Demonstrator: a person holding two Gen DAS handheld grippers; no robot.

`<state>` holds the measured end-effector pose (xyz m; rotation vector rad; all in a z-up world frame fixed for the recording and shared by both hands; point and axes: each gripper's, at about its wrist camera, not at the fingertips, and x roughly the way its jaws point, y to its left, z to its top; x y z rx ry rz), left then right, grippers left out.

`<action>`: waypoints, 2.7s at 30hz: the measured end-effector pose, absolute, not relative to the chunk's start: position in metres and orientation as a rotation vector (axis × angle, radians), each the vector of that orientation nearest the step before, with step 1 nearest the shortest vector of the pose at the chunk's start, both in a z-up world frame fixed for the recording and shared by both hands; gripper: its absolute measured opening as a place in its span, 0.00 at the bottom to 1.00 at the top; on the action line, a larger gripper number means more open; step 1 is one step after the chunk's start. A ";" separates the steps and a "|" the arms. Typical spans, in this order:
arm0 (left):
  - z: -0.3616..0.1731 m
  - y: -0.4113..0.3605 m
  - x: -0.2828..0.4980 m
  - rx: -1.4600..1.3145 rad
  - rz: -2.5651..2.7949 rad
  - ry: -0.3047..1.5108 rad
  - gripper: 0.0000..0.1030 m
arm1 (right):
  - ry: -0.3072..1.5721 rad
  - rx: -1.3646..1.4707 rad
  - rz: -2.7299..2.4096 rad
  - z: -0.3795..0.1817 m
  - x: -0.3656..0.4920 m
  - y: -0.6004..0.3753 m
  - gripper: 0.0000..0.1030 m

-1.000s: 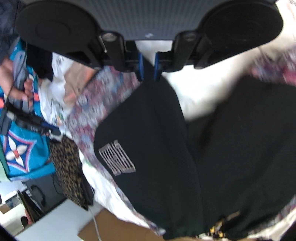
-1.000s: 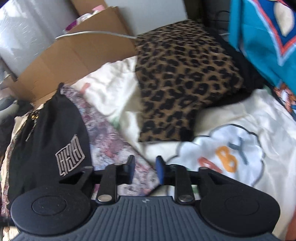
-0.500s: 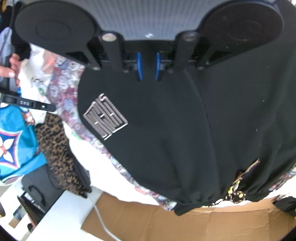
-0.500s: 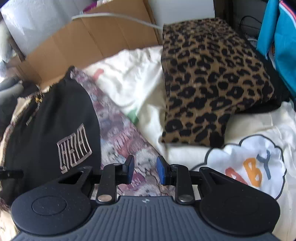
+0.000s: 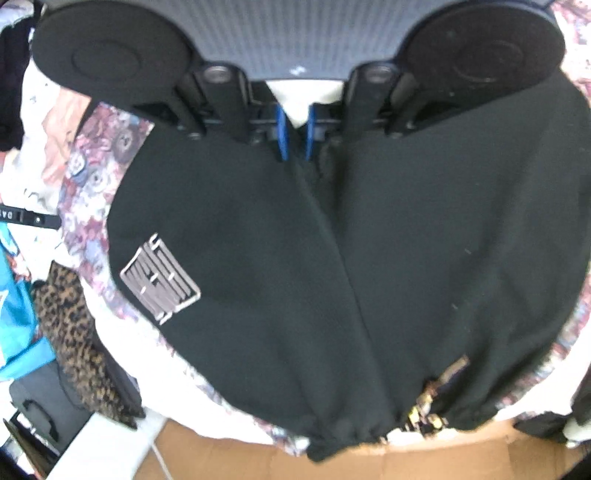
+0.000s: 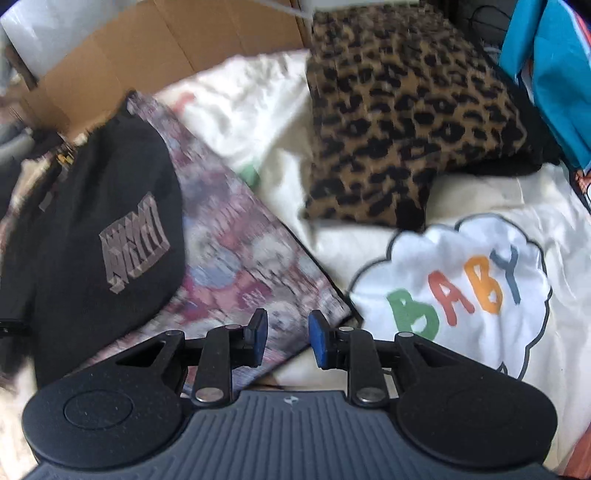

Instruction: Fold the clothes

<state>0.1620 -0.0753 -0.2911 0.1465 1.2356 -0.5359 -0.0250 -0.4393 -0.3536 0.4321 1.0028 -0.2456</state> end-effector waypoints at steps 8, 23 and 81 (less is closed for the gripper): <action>-0.232 -0.038 0.159 0.146 -0.467 1.155 0.33 | 0.911 0.452 -0.226 -0.299 -0.024 -0.433 0.53; -0.135 0.052 0.162 0.105 -0.298 1.064 0.42 | 0.828 0.411 -0.091 -0.165 0.004 -0.404 0.77; -0.179 0.241 0.133 -0.065 -0.268 1.127 0.76 | 0.945 0.529 0.021 -0.230 -0.001 -0.187 0.73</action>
